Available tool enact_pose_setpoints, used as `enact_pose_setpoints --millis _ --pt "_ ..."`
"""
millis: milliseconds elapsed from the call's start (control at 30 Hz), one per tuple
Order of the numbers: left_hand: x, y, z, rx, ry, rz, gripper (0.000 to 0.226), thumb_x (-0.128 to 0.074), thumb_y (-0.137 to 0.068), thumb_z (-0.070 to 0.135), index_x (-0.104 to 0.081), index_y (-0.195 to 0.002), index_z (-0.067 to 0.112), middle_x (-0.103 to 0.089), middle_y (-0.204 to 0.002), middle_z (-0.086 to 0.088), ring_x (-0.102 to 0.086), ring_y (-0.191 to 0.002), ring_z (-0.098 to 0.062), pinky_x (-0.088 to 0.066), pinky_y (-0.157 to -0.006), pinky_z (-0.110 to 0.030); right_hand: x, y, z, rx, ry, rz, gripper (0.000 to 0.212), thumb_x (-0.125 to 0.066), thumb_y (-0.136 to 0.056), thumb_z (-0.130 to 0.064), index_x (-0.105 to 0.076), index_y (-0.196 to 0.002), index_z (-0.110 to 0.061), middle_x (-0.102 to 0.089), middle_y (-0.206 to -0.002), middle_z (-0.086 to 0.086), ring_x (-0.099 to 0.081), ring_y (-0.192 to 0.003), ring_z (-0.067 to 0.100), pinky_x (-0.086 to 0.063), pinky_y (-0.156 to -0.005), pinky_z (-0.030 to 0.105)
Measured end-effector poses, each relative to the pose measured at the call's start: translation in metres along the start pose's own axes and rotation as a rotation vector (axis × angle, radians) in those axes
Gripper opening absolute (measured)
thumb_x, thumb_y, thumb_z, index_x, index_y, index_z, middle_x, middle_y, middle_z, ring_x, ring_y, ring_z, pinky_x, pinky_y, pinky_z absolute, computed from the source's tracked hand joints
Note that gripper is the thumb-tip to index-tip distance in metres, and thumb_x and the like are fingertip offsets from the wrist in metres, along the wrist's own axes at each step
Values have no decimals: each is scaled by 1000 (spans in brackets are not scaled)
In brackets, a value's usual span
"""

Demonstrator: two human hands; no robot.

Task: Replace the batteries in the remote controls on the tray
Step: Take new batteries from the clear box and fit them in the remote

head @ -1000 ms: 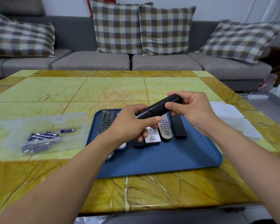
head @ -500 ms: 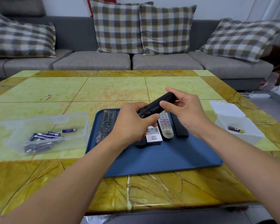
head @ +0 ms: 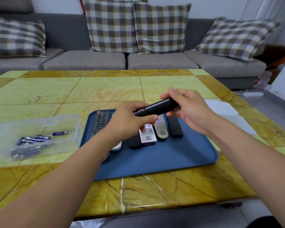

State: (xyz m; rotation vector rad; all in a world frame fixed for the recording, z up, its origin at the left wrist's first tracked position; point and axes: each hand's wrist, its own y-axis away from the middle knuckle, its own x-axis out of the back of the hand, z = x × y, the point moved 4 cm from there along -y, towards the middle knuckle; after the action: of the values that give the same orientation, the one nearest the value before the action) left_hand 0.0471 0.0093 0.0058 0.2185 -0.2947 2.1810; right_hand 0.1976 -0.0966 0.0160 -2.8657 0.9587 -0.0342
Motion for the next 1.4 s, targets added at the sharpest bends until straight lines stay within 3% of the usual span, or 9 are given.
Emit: enact_pose_setpoints --millis 133,367,533,633,800,933,1033,1233,1400 --pt "-9 -8 5 -64 -50 102 19 -87 -76 24 -72 -80 12 -62 -54 5 -53 -41 -13 -43 -42 -21 5 14 2 -39 159 -101 32 -49 -103 -23 -72 -104 0 -72 -97 14 -71 -86 20 -60 -69 26" --pt "-34 -3 -3 -66 -33 50 18 -71 -93 22 -63 -83 10 -64 -70 1 -60 -45 -19 -47 -44 -32 17 19 13 40 331 135 30 -42 -105 -27 -70 -105 -17 -65 -101 0 -63 -104 20 -59 -84 35" --pt "-29 -1 -3 -5 64 -56 9 -65 -97 16 -66 -89 14 -69 -90 -4 -70 -64 -20 -52 -52 -27 20 29 18 -184 -356 78 47 -28 -108 -37 -59 -125 -6 -70 -101 19 -70 -95 27 -59 -85 43" --pt "-31 2 -1 121 308 -123 4 -65 -95 11 -69 -94 11 -72 -99 -15 -70 -73 -22 -54 -58 -23 25 26 14 -188 -518 86 52 -25 -108 -38 -58 -127 -3 -69 -97 19 -72 -84 26 -57 -86 42" --pt "-42 3 -2 150 376 -102 6 -68 -93 14 -68 -87 13 -73 -95 -8 -72 -76 -23 -57 -63 -24 20 18 15 -35 24 251 52 -29 -107 -45 -71 -103 -15 -70 -91 8 -63 -84 24 -47 -83 46" --pt "-29 2 -3 146 349 -82 8 -67 -92 16 -69 -87 10 -75 -93 -4 -73 -75 -22 -58 -63 -23 13 20 14 -43 115 93 50 -31 -107 -43 -67 -105 -9 -67 -85 9 -64 -73 24 -53 -60 37" --pt "-20 -1 -2 151 341 -101 10 -66 -92 12 -73 -86 9 -76 -86 -3 -74 -74 -20 -60 -67 -23 16 23 15 -167 -37 -80 45 -35 -107 -35 -66 -104 -2 -64 -77 10 -53 -55 20 -41 -47 28" --pt "-9 -4 4 138 487 -71 22 -71 -77 15 -75 -96 5 -78 -95 -8 -75 -84 -20 -58 -70 -20 25 25 13 -252 -702 -222 34 -55 -95 -23 -66 -118 -2 -66 -109 13 -61 -75 15 -55 -64 19" --pt "-10 -2 8 94 576 -33 12 -73 -71 16 -78 -81 11 -77 -93 -12 -75 -85 -25 -61 -74 -25 14 21 9 -203 -844 -289 34 -80 -72 -20 -76 -103 -5 -70 -106 12 -62 -72 13 -56 -64 16"
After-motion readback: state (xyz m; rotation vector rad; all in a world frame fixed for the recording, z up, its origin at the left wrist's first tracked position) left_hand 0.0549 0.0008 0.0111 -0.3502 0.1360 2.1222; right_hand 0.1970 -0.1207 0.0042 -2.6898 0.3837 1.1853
